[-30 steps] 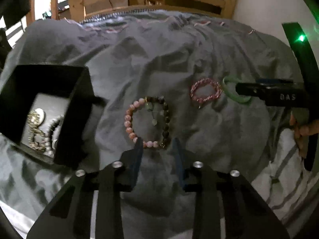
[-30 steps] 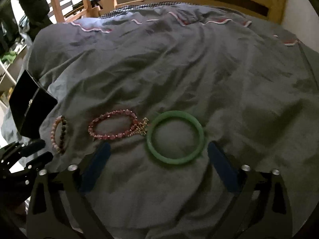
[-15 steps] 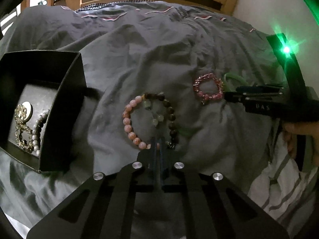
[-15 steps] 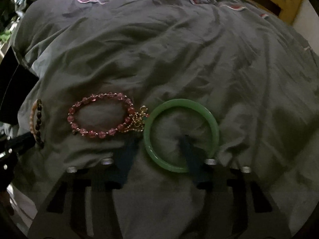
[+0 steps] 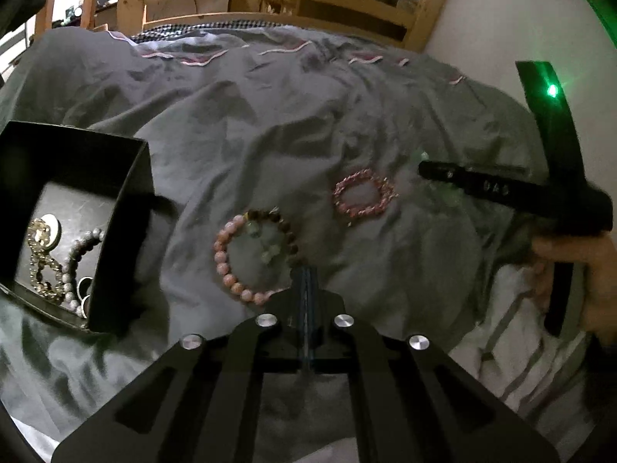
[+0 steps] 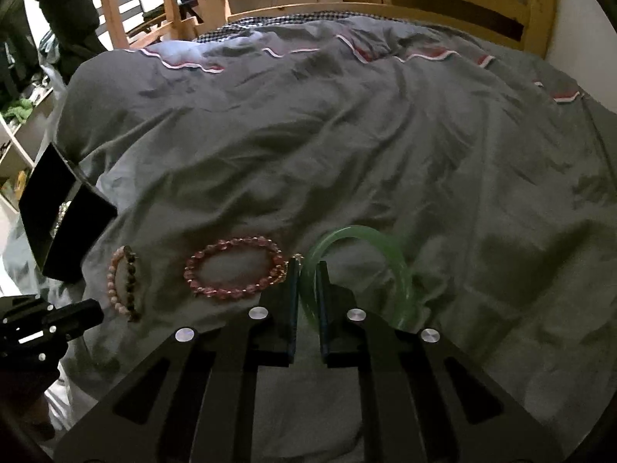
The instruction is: Organize jewelry
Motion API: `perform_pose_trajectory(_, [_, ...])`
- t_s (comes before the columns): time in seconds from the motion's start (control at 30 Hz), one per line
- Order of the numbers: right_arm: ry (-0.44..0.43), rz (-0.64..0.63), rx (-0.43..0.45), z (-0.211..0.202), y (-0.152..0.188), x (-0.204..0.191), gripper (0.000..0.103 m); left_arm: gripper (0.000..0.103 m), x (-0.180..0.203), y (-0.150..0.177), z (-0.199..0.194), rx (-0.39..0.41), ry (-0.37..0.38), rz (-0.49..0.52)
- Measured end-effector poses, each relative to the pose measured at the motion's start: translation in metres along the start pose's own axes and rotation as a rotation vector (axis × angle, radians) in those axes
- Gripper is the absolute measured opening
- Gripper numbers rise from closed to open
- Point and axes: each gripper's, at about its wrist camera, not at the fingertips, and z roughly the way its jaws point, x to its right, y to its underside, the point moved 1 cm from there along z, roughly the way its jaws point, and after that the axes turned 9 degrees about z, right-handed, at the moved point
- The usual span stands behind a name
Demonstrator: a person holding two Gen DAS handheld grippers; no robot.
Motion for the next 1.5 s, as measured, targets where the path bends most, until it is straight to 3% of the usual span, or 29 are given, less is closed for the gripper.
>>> perform_pose_trajectory(0.03, [-0.003,-0.002,-0.004,0.002,0.0,-0.001,0.01,0.011,0.001,0.0,0.002,-0.002,0.001,0.001])
perform_pose_trajectory(0.1, [-0.006,-0.005,-0.011,0.004,0.001,-0.004,0.01,0.041,0.003,0.001,0.007,-0.006,-0.027,0.009])
perform_pose_trajectory(0.23, [-0.01,-0.013,-0.008,0.009,-0.003,-0.004,0.01,0.045,0.007,0.005,0.022,-0.04,-0.068,0.039])
perform_pose_trajectory(0.27, [-0.013,-0.014,-0.007,0.008,-0.004,-0.005,0.01,0.044,0.007,0.006,0.026,-0.054,-0.068,0.04])
perform_pose_trajectory(0.4, [-0.017,-0.019,-0.004,0.007,-0.002,-0.008,0.01,0.005,0.004,0.01,0.035,-0.094,-0.08,0.05])
perform_pose_trajectory(0.5, [-0.027,-0.016,0.003,0.005,-0.002,-0.008,0.01,0.001,-0.002,0.007,0.031,-0.09,-0.063,0.024])
perform_pose_trajectory(0.9, [-0.075,-0.017,0.069,-0.017,-0.007,-0.015,0.011,0.001,0.005,-0.004,0.005,-0.004,-0.034,0.031])
perform_pose_trajectory(0.97, [-0.076,-0.021,0.063,-0.015,-0.006,-0.016,0.011,0.008,0.005,-0.002,0.014,-0.024,-0.036,0.024])
perform_pose_trajectory(1.07, [-0.074,-0.029,0.058,-0.014,-0.005,-0.018,0.011,0.048,0.006,0.0,0.024,-0.041,-0.073,0.021])
perform_pose_trajectory(1.1, [-0.075,-0.032,0.057,-0.013,-0.005,-0.019,0.011,0.052,0.006,-0.001,0.027,-0.032,-0.094,0.025])
perform_pose_trajectory(1.17, [-0.073,-0.034,0.057,-0.013,-0.005,-0.02,0.012,0.052,0.006,-0.003,0.032,-0.038,-0.084,0.027])
perform_pose_trajectory(1.23, [-0.073,-0.034,0.058,-0.013,-0.005,-0.019,0.012,0.03,0.004,-0.004,0.037,-0.05,-0.062,0.024])
perform_pose_trajectory(1.27, [-0.073,-0.033,0.058,-0.013,-0.005,-0.019,0.012,0.008,0.004,-0.004,0.04,-0.069,-0.036,0.025])
perform_pose_trajectory(1.4, [-0.078,-0.032,0.063,-0.014,-0.005,-0.02,0.012,0.008,0.003,-0.006,0.034,-0.067,-0.038,0.03])
perform_pose_trajectory(1.5, [-0.095,-0.036,0.082,-0.018,-0.006,-0.022,0.012,0.008,0.005,-0.011,0.019,-0.021,-0.033,0.02])
